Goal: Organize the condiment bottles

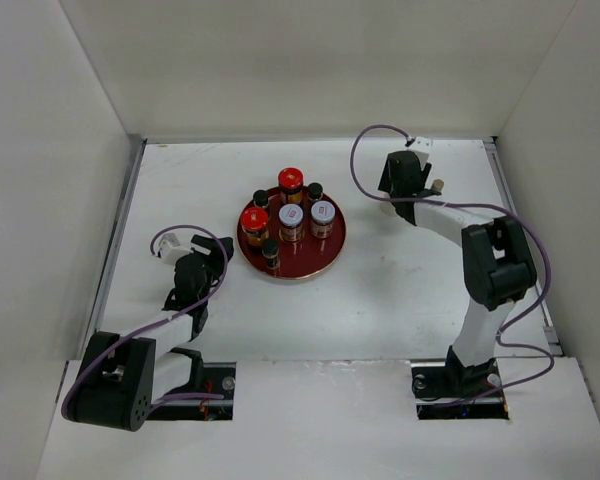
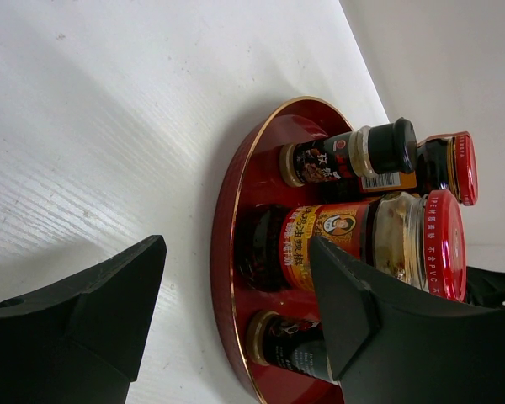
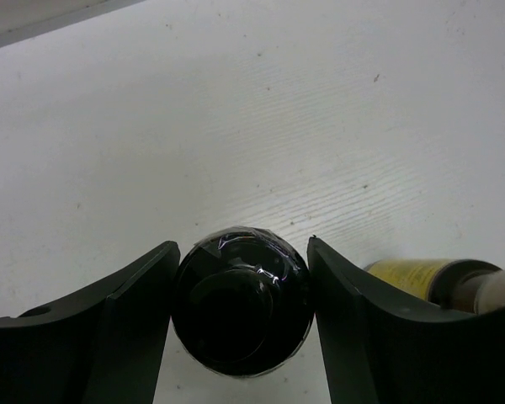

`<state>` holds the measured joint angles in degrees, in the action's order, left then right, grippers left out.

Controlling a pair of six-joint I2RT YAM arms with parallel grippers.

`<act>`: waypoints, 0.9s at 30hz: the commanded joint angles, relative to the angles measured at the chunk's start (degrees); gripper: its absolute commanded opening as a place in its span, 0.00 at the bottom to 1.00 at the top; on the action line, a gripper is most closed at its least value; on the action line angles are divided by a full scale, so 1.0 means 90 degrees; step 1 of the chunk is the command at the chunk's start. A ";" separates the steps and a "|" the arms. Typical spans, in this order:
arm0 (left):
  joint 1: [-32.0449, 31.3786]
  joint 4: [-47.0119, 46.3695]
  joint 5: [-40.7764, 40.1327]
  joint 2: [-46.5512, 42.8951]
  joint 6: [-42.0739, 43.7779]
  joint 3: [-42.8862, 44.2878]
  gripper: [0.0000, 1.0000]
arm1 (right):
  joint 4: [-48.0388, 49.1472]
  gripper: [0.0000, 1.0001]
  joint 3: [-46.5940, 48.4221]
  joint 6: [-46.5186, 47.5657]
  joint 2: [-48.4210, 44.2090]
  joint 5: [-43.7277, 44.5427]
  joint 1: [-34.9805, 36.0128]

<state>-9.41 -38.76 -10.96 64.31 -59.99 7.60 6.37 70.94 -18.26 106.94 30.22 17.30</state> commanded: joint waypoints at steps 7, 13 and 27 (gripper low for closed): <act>-0.0024 -0.0224 -0.0081 -0.0085 0.0073 0.0133 0.67 | 0.0269 0.49 -0.1073 -0.0119 -0.2124 0.0178 0.0923; -0.0024 -0.0224 -0.0110 -0.0115 0.0083 0.0123 0.67 | 0.0103 0.49 -0.1953 -0.0431 -0.3072 0.0207 0.2202; -0.0082 -0.0214 -0.0110 -0.0135 0.0083 0.0113 0.67 | 0.0971 0.49 -0.0940 -0.0754 -0.1805 -0.0457 0.3942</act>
<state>-9.93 -38.79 -11.40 64.12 -59.86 7.60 6.09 57.58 -23.88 88.58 27.11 52.29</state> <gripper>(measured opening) 0.673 0.674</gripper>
